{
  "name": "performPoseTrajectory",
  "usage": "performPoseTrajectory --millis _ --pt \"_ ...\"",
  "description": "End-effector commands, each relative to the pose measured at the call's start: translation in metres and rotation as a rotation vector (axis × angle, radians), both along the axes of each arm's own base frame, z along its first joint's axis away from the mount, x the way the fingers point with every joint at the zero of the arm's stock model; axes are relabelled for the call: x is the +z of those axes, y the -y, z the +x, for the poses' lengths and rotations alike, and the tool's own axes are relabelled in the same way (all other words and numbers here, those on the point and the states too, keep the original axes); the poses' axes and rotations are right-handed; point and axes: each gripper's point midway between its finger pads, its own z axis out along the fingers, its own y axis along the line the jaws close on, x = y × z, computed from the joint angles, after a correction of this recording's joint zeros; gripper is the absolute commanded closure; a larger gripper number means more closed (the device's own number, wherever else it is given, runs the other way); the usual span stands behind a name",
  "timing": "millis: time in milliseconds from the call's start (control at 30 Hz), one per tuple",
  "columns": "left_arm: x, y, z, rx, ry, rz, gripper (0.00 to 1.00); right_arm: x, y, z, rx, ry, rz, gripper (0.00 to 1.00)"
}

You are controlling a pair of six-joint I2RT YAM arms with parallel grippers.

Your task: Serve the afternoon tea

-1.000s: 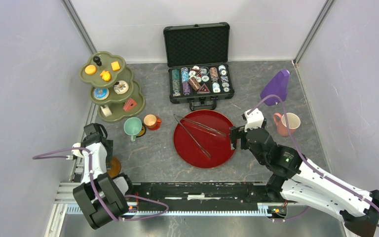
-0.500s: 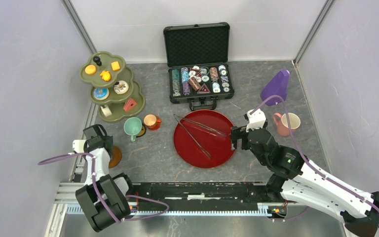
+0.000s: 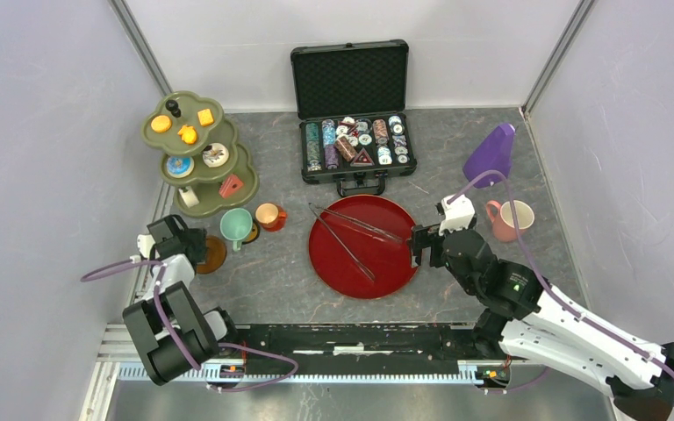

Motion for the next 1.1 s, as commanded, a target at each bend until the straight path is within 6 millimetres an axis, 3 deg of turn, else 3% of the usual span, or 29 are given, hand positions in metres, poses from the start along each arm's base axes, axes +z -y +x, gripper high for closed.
performPoseTrajectory --millis 0,233,333,400,433,467,667,867,967,1067 --pt "0.005 0.002 0.009 -0.01 0.042 -0.01 0.45 0.005 0.0 0.001 -0.014 0.01 0.032 0.01" --pt "0.015 -0.002 0.02 -0.038 0.06 0.006 0.42 0.005 0.001 0.0 -0.013 0.014 0.035 0.01" --pt "0.022 0.001 0.019 -0.057 0.056 0.012 0.31 0.005 0.0 0.0 -0.012 0.008 0.027 0.01" --pt "0.038 -0.001 0.015 -0.066 0.033 0.057 0.17 0.007 0.001 0.001 -0.012 0.007 0.018 0.01" --pt "0.047 0.001 0.015 -0.078 0.022 0.076 0.05 0.007 0.002 0.002 -0.015 0.009 0.006 0.02" --pt "0.056 0.0 0.013 -0.072 0.011 0.102 0.0 0.007 0.002 0.003 -0.016 0.01 -0.007 0.02" --pt "0.072 0.022 -0.012 -0.075 -0.025 0.065 0.0 0.004 0.01 0.016 -0.063 0.011 -0.159 0.02" --pt "0.091 0.063 -0.013 -0.327 -0.014 0.122 0.0 -0.007 0.022 0.045 -0.157 0.006 -0.304 0.02" --pt "0.12 0.082 -0.01 -0.478 0.026 0.209 0.0 -0.007 0.046 0.073 -0.249 -0.055 -0.263 0.02" --pt "0.153 0.104 -0.005 -0.645 0.098 0.292 0.0 0.009 0.079 0.094 -0.367 -0.038 -0.235 0.02"
